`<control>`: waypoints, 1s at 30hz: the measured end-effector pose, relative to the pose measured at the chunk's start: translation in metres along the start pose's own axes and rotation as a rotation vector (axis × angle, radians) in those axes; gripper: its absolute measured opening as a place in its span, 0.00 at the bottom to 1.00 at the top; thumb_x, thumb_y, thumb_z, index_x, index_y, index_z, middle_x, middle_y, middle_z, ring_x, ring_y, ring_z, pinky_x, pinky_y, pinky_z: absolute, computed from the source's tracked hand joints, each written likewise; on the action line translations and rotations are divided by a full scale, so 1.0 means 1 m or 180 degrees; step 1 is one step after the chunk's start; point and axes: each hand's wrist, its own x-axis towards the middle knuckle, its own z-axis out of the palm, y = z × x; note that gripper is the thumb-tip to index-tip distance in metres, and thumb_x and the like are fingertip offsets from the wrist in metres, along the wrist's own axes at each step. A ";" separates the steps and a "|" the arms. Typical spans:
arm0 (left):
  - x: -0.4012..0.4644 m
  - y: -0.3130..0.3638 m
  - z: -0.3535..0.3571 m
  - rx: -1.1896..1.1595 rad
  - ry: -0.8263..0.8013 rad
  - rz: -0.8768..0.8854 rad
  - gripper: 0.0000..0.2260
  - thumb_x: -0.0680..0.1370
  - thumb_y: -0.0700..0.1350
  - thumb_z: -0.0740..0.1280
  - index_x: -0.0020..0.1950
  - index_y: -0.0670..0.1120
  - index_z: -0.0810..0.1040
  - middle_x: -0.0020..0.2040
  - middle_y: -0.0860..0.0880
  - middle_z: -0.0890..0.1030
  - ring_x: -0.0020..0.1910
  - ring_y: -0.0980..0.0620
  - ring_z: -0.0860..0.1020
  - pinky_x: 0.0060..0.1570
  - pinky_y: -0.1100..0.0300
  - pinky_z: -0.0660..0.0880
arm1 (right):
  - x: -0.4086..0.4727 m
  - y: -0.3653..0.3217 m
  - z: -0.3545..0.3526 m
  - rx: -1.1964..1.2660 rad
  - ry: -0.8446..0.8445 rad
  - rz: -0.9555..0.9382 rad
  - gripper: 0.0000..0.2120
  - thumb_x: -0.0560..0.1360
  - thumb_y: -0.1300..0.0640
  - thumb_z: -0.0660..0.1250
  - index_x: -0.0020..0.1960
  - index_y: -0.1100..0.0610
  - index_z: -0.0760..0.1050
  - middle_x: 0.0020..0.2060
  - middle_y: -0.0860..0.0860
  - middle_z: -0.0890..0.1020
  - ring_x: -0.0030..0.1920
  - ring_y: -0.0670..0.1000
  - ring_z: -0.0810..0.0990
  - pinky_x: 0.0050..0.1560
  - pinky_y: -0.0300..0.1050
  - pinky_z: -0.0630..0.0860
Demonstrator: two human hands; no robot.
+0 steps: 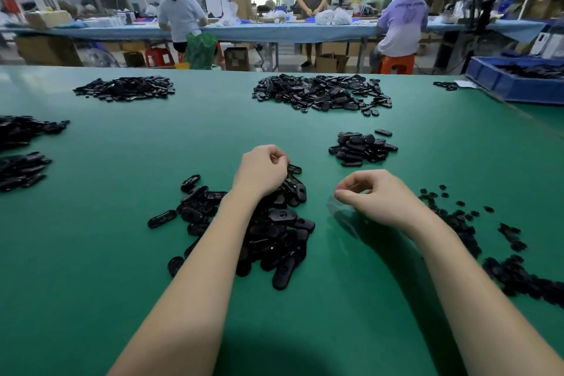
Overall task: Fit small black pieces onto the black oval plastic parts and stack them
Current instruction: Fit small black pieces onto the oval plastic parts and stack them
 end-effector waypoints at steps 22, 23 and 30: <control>-0.007 0.007 0.003 0.0381 -0.0672 0.0061 0.02 0.74 0.50 0.72 0.46 0.57 0.82 0.44 0.57 0.83 0.47 0.56 0.79 0.42 0.63 0.72 | 0.001 -0.004 0.017 -0.0657 -0.0037 -0.0205 0.14 0.77 0.46 0.71 0.62 0.40 0.78 0.49 0.42 0.81 0.50 0.47 0.79 0.53 0.42 0.75; -0.007 0.007 0.003 0.0396 -0.0666 0.0068 0.02 0.74 0.50 0.72 0.45 0.57 0.82 0.44 0.57 0.82 0.47 0.56 0.80 0.45 0.62 0.73 | 0.001 -0.004 0.021 -0.0914 -0.0025 -0.0247 0.19 0.78 0.44 0.69 0.68 0.39 0.75 0.52 0.44 0.80 0.55 0.48 0.78 0.57 0.45 0.75; -0.006 0.005 0.005 0.0282 -0.0506 0.0085 0.03 0.74 0.49 0.71 0.41 0.57 0.82 0.40 0.58 0.82 0.42 0.58 0.80 0.43 0.63 0.74 | -0.001 -0.008 0.045 -0.1742 0.0281 -0.0493 0.20 0.80 0.38 0.63 0.71 0.37 0.73 0.58 0.51 0.73 0.64 0.54 0.71 0.60 0.48 0.70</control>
